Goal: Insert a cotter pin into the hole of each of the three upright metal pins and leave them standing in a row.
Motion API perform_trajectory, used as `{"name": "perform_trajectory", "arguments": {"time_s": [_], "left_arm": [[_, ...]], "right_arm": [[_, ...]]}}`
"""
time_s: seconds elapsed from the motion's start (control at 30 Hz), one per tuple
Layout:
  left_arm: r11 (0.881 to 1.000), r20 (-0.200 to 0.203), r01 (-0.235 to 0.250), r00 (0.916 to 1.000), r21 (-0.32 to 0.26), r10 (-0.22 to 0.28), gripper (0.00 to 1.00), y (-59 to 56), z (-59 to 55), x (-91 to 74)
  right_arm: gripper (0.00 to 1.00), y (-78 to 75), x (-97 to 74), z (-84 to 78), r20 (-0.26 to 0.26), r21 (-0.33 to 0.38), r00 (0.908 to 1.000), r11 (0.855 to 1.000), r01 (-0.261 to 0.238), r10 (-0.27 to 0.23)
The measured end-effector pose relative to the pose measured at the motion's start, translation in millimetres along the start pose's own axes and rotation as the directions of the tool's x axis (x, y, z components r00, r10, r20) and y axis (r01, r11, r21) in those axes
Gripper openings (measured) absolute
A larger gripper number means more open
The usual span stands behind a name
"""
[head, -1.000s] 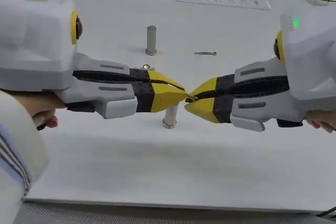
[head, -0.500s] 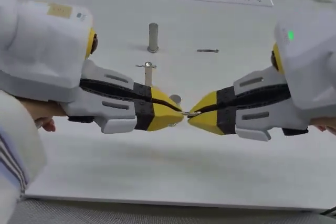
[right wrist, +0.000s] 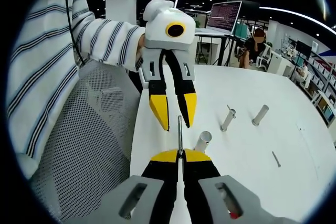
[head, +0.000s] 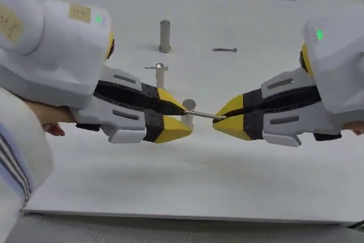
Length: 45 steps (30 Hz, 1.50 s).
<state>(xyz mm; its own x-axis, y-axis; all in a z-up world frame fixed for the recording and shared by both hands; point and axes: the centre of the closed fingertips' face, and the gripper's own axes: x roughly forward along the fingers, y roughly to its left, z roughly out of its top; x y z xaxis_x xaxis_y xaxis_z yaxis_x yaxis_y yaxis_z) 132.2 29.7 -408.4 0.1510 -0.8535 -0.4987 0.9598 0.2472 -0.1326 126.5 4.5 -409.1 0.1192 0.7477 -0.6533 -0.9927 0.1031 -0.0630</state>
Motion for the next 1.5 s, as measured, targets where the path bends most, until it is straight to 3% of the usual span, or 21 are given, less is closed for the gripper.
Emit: {"name": "perform_trajectory", "arguments": {"time_s": [0.17,0.33,0.43,0.83,1.03,1.3,1.5], "left_arm": [[0.999,-0.013,-0.034,0.9993,-0.002,0.034,0.17,6.3,-0.3,4.1],[0.993,-0.030,-0.117,0.9926,0.016,0.117,0.23,25.3,1.7,6.7],[0.991,-0.030,-0.133,0.9906,0.019,0.133,0.23,30.9,4.0,9.2],[0.994,-0.100,-0.076,0.9915,0.075,0.084,0.18,35.2,-3.1,26.1],[0.995,-0.104,-0.052,0.9928,0.085,0.061,0.10,35.5,-2.5,27.6],[0.988,-0.127,-0.026,0.9909,0.155,0.046,0.09,37.4,-4.3,26.0],[0.988,-0.132,-0.021,0.9903,0.151,0.042,0.09,37.7,-5.1,24.7]], "right_arm": [[0.00,-13.8,1.2,-18.3,-0.045,0.017,0.9987,1.000,0.027,-0.026],[0.00,-23.7,2.9,-32.1,-0.084,0.037,0.9954,0.998,0.050,-0.047],[0.00,-28.7,4.3,-37.1,-0.097,0.047,0.9937,0.997,0.060,-0.055],[0.00,-38.9,13.2,-48.4,-0.123,0.063,0.9910,0.996,0.062,-0.054],[0.00,-39.8,16.7,-47.1,-0.119,0.066,0.9918,0.996,0.053,-0.045],[0.00,-39.0,20.3,-44.8,-0.122,0.057,0.9919,0.998,0.041,-0.034],[0.00,-39.0,22.2,-40.7,-0.116,0.048,0.9927,0.998,0.039,-0.033]]}}
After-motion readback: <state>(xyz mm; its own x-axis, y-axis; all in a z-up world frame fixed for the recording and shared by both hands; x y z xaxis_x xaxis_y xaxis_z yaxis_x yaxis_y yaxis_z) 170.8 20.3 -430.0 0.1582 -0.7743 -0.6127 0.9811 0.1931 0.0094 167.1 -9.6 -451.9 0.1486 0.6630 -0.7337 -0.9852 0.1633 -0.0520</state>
